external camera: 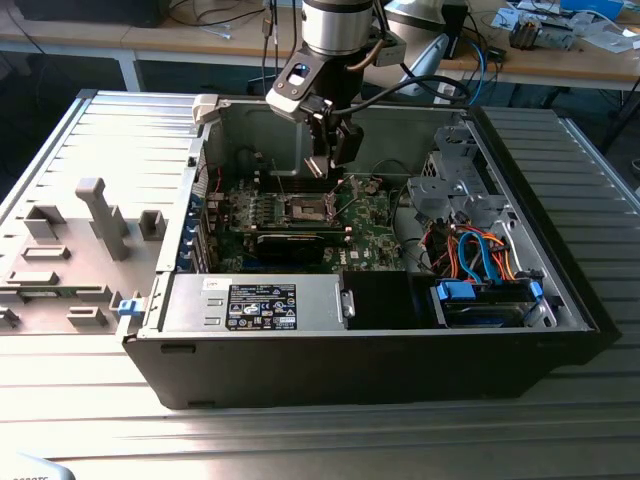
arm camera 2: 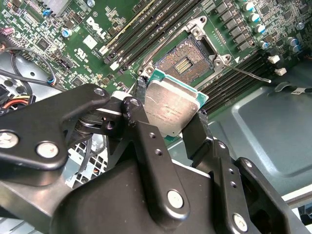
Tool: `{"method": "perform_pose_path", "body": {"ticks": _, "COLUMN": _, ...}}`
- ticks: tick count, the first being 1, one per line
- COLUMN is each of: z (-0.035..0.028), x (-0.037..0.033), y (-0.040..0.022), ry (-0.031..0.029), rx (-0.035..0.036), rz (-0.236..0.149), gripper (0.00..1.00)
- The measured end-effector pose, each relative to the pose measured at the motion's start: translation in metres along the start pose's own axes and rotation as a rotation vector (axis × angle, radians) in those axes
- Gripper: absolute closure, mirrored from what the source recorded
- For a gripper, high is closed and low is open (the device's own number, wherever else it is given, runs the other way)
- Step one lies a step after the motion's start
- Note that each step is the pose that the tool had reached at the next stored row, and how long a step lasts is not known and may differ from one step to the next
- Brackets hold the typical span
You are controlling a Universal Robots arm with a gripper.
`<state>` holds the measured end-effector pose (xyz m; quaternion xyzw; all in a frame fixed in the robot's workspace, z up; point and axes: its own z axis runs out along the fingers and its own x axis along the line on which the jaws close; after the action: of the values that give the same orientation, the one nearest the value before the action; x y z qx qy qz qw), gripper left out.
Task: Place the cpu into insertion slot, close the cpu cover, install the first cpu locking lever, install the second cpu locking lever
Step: 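Place the cpu into insertion slot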
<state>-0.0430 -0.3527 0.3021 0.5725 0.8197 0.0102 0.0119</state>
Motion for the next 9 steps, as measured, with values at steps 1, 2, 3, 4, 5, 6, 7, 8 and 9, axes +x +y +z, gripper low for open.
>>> {"method": "perform_pose_path", "body": {"ticks": 1, "z": 0.0, "x": 0.0, "y": 0.0, "ry": 0.0, "rx": 0.0, "rz": 0.001, "gripper": 0.45}}
{"method": "perform_pose_path", "body": {"ticks": 2, "z": 0.0, "x": 0.0, "y": 0.0, "ry": 0.0, "rx": 0.0, "rz": 0.002, "gripper": 0.45}}
{"method": "perform_pose_path", "body": {"ticks": 3, "z": 0.0, "x": 0.0, "y": 0.0, "ry": -0.0001, "rx": 0.0, "rz": 0.003, "gripper": 0.45}}
{"method": "perform_pose_path", "body": {"ticks": 4, "z": 0.0, "x": 0.0, "y": 0.0, "ry": -0.0002, "rx": 0.0, "rz": 0.004, "gripper": 0.45}}
{"method": "perform_pose_path", "body": {"ticks": 5, "z": 0.0, "x": 0.0, "y": 0.0, "ry": -0.0002, "rx": 0.0, "rz": 0.005, "gripper": 0.45}}
{"method": "perform_pose_path", "body": {"ticks": 6, "z": 0.0, "x": 0.0, "y": 0.0, "ry": -0.0002, "rx": 0.0, "rz": 0.006, "gripper": 0.45}}
{"method": "perform_pose_path", "body": {"ticks": 7, "z": 0.0, "x": 0.0, "y": 0.0, "ry": -0.0002, "rx": 0.0, "rz": 0.007, "gripper": 0.45}}
{"method": "perform_pose_path", "body": {"ticks": 8, "z": 0.0, "x": 0.0, "y": 0.0, "ry": -0.0002, "rx": 0.0, "rz": 0.008, "gripper": 0.45}}
{"method": "perform_pose_path", "body": {"ticks": 9, "z": 0.0, "x": 0.0, "y": 0.0, "ry": -0.0002, "rx": 0.0001, "rz": 0.009, "gripper": 0.45}}
